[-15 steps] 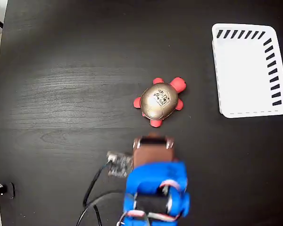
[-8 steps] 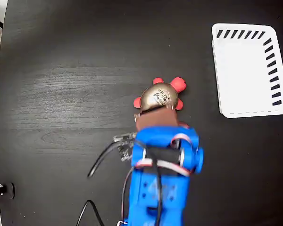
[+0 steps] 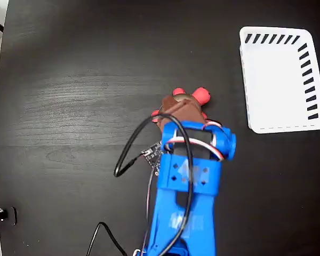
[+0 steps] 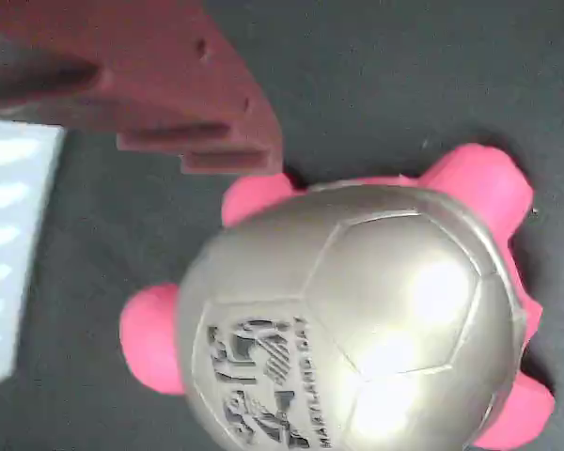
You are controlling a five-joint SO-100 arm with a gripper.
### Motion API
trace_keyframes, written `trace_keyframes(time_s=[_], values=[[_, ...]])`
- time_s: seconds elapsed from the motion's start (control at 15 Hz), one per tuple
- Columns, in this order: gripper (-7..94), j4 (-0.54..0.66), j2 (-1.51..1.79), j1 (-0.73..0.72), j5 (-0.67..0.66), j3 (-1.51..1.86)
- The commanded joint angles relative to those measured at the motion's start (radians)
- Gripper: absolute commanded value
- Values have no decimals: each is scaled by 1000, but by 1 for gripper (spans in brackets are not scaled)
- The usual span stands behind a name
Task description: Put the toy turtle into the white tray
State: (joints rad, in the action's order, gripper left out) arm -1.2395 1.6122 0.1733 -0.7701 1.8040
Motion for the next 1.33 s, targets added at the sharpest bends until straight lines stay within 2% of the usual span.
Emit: trace_keyframes(time_s=[0.0, 0.8, 0.87, 1.0, 1.07, 1.13, 1.27], values=[[49, 46, -21, 11, -31, -46], [48, 218, -236, 0, -75, -41], [43, 215, -241, -3, -75, -46], [19, 216, -244, -6, -67, -54], [3, 221, -244, -6, -60, -54], [0, 224, -241, -6, -51, -54], [0, 186, -215, 0, -20, -75]])
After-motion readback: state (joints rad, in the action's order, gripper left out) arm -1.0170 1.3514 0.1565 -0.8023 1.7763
